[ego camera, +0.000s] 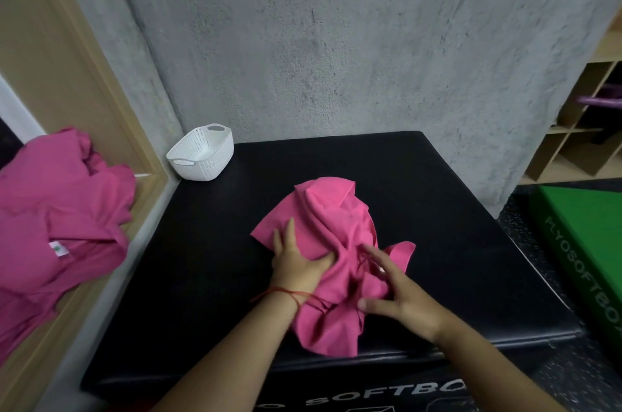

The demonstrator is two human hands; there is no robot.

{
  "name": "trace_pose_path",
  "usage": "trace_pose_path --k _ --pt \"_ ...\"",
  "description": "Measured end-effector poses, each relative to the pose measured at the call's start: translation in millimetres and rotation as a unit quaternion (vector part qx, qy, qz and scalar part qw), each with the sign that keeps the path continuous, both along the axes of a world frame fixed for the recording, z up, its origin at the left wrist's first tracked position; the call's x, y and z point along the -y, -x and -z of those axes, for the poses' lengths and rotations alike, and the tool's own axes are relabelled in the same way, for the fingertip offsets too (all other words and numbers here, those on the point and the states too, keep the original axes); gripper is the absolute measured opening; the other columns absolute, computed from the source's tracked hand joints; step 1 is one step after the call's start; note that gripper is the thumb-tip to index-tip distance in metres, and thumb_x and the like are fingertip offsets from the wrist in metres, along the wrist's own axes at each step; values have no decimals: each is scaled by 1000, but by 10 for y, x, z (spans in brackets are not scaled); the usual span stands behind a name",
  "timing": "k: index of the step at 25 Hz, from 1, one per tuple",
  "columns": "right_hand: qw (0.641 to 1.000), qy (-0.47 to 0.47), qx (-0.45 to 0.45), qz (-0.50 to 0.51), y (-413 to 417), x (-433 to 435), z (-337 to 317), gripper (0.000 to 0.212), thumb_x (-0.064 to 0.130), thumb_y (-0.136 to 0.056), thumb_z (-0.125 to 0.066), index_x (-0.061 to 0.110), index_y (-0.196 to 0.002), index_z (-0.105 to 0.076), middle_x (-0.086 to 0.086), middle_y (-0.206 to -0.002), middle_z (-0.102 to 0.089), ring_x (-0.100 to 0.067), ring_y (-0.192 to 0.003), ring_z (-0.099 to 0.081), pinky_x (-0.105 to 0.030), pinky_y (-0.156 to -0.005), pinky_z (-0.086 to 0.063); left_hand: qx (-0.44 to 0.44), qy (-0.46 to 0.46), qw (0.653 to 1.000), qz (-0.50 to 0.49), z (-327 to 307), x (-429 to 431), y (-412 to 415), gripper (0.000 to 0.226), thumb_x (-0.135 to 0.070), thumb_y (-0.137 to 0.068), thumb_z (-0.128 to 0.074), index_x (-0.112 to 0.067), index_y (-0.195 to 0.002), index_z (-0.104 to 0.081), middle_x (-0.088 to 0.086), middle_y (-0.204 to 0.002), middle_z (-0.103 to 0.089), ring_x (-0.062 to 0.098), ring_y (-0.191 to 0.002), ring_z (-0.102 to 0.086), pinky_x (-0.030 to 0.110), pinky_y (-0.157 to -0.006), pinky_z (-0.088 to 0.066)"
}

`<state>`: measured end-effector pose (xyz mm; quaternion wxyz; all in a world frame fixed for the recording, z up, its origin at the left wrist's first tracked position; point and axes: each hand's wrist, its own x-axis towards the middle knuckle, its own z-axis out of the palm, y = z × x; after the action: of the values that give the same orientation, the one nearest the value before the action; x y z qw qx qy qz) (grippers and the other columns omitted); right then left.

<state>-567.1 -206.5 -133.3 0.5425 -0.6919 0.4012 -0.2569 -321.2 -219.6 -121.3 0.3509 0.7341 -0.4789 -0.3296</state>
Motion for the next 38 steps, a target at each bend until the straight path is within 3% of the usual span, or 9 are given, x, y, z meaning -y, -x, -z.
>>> trace_pose_path --k 5,9,15,19,23,28,31,33,38 --pt "977 171 -118 53 -256 23 108 105 39 -76 -88 65 -156 -24 22 -169 -13 -9 -154 -30 -34 -114 -48 -25 14 997 65 87 196 450 85 -43 -80 -83 -38 -154 -43 2 -168 -22 30 -149 -36 38 -118 -38" --pt "932 260 -162 192 95 236 381 89 7 -78 -75 56 -146 -48 16 -146 -55 -14 -126 -63 -15 -93 -47 -204 120 970 -44 218 236 82 35 -4 -81 -77 -33 -100 -74 1 -117 -73 24 -118 -68 28 -99 -53" --pt "911 121 3 395 408 269 448 65 -5 -93 -63 56 -115 -65 16 -87 -76 -13 -80 -72 -12 -64 -53 -208 60 967 -131 311 237 -233 73 -14 -82 -88 -14 -143 -48 -1 -137 -50 20 -126 -55 32 -100 -46" --pt "917 105 20 385 413 260 459 63 -6 -92 -63 53 -114 -65 19 -85 -75 -4 -77 -71 -13 -60 -52 -337 29 941 26 218 295 67 84 -28 -71 -95 -31 -140 -47 -5 -138 -62 19 -118 -69 43 -94 -60" --pt "924 113 -1 365 372 244 499 71 -10 -88 -60 50 -125 -67 17 -102 -77 0 -92 -71 -24 -81 -59 -422 -19 906 -27 218 506 354 69 -13 -73 -94 -25 -128 -54 4 -125 -70 31 -109 -74 57 -80 -63" --pt "920 193 -60 336 321 236 561 73 -6 -91 -64 41 -147 -61 18 -140 -62 -6 -124 -63 -26 -97 -51 -54 210 976 -34 -358 938 220 28 2 -79 -72 -15 -100 -76 -5 -85 -69 20 -85 -62 23 -72 -50" --pt "912 220 -94 334 290 280 609 75 -5 -93 -64 40 -152 -55 15 -154 -51 -10 -138 -53 -29 -101 -50 230 350 902 103 -928 1110 147 61 11 -82 -52 -18 -132 -71 0 -135 -65 23 -126 -51 25 -113 -34" --pt "909 217 -92 343 289 302 628 82 -5 -90 -65 40 -156 -49 11 -159 -44 -15 -144 -49 -36 -106 -51 348 269 870 221 -1036 1100 175 72 5 -80 -50 -32 -140 -64 -9 -159 -46 22 -151 -27 47 -127 -16" --pt "906 246 -84 335 292 321 615 78 5 -89 -63 37 -158 -47 10 -159 -42 -15 -149 -42 -37 -115 -44 261 149 938 172 -493 879 -24 56 -12 -79 -43 -29 -125 -70 -7 -143 -60 21 -135 -49 47 -114 -40"
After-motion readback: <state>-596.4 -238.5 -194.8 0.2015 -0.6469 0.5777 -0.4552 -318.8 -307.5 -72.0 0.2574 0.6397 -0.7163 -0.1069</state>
